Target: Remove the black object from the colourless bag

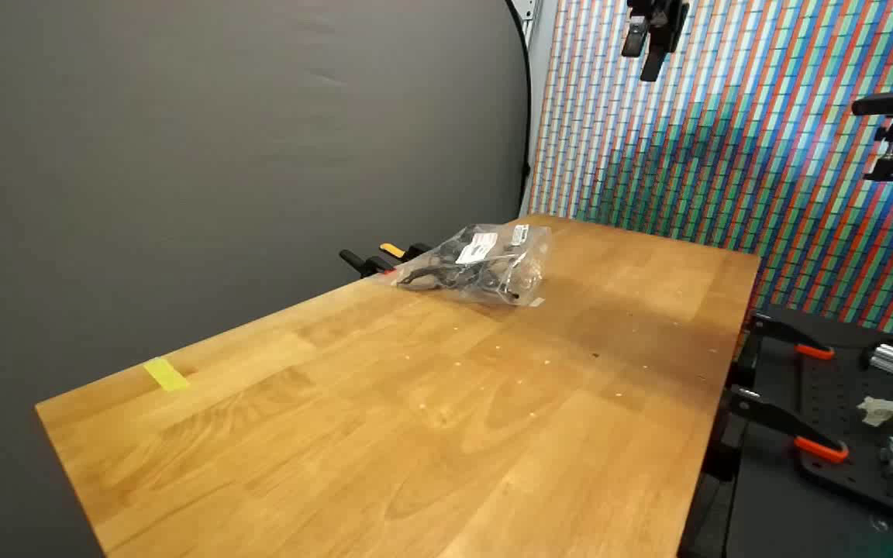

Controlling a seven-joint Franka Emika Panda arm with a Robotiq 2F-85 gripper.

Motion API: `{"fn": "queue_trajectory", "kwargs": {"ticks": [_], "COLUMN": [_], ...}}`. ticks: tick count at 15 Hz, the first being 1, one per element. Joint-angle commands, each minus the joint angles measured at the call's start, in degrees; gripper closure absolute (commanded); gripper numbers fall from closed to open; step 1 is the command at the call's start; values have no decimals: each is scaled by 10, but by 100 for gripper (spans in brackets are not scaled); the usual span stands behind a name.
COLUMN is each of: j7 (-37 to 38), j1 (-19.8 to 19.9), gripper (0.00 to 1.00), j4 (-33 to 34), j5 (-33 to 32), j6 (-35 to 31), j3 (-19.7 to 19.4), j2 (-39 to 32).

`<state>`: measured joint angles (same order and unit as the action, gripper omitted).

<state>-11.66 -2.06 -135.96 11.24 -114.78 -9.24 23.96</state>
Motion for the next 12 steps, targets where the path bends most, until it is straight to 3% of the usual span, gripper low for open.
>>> {"fn": "queue_trajectory", "kwargs": {"ticks": [1, 7, 12], "j7": [-4, -4, 1], "j1": [11, 11, 2], "gripper": [0, 0, 0], "j4": [3, 7, -36], "j5": [4, 4, -4], "j6": [2, 2, -99], "j3": [10, 10, 40], "j2": [-1, 1, -48]}}
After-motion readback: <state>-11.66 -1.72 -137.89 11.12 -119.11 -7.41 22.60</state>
